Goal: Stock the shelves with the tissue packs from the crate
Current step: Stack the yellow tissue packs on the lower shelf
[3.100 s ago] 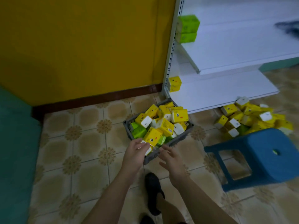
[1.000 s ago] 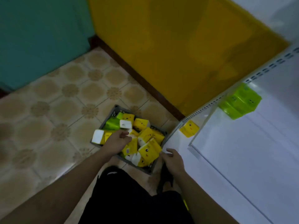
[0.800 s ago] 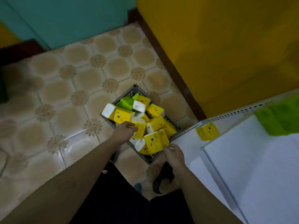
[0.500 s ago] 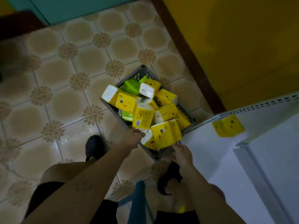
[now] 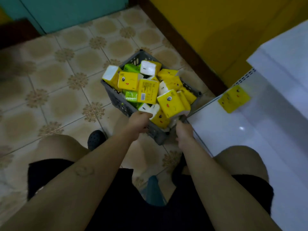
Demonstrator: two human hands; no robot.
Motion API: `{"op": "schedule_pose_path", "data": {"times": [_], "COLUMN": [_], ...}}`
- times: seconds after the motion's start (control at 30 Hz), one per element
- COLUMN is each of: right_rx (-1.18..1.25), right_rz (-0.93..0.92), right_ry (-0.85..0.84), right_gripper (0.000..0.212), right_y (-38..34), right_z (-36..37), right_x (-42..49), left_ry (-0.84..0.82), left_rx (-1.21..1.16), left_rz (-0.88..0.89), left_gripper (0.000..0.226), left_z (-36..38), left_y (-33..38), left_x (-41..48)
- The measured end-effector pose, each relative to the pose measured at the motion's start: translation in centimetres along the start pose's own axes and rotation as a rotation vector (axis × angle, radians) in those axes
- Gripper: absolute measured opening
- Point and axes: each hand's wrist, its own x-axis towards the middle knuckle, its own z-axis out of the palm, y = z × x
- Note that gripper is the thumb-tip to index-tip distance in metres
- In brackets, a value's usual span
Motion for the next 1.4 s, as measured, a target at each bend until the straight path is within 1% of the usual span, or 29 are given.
{"op": "schedule_pose_path", "data": {"times": [0.17,0.33,0.5,0.6,0.73,0.9,1.03,1.1,1.2,1.3,1.4], "right_rx": [0.052,0.086,0.012,-0.051,-0.053,-0.038,-0.017,-0.013,-0.019,0.039,0.096], "right_rz": [-0.059,-0.115,-0.079,-0.035,-0.008,-0.022,-0.152,-0.173,-0.097,-0.005,0.09], "right_ry": [-0.069,-0.096,-0.077,-0.071,-0.039,0.011,0.006,0.009,-0.039,-0.059,-0.11], "right_gripper": [0.054,0.041,0.051,0.05,0.054,0.046,0.036,0.041,0.045,0.052,0.049], "right_y": [2.4,3.8,3.8,3.1,0.5,-2.3,-4.1,-3.7,-1.5,0.6,1.9], "right_z": [-0.8,-0.9,0.2,0.9,1.7,1.3,0.7,0.8,0.8,0.4,0.2], "right_x": [-3.1,-4.2,-2.3,-0.2,2.3,2.3,1.8,2.1,2.1,2.2,3.3], "left_ry": [0.014,0.008,-0.004,0.041,0.061,0.054,0.025,0.04,0.023,0.044,0.047], "left_rx": [0.029,0.036,0.021,0.009,-0.056,-0.165,-0.222,-0.262,-0.246,-0.267,-0.304], "left_rz": [0.085,0.116,0.056,0.022,0.009,-0.072,0.02,0.045,0.014,-0.056,-0.116], "left_gripper": [0.033,0.024,0.009,0.012,0.01,0.023,0.017,0.014,0.014,0.017,0.027], "left_z": [0.4,1.3,1.5,1.7,2.4,2.7,1.8,1.2,0.8,0.8,0.9], "left_y": [-1.5,-3.7,-4.3,-3.6,-1.3,0.5,2.4,2.6,0.9,-1.3,-2.9], "left_x": [-3.9,-5.6,-3.4,-0.9,1.7,1.8,1.5,1.6,1.5,2.1,3.5]}}
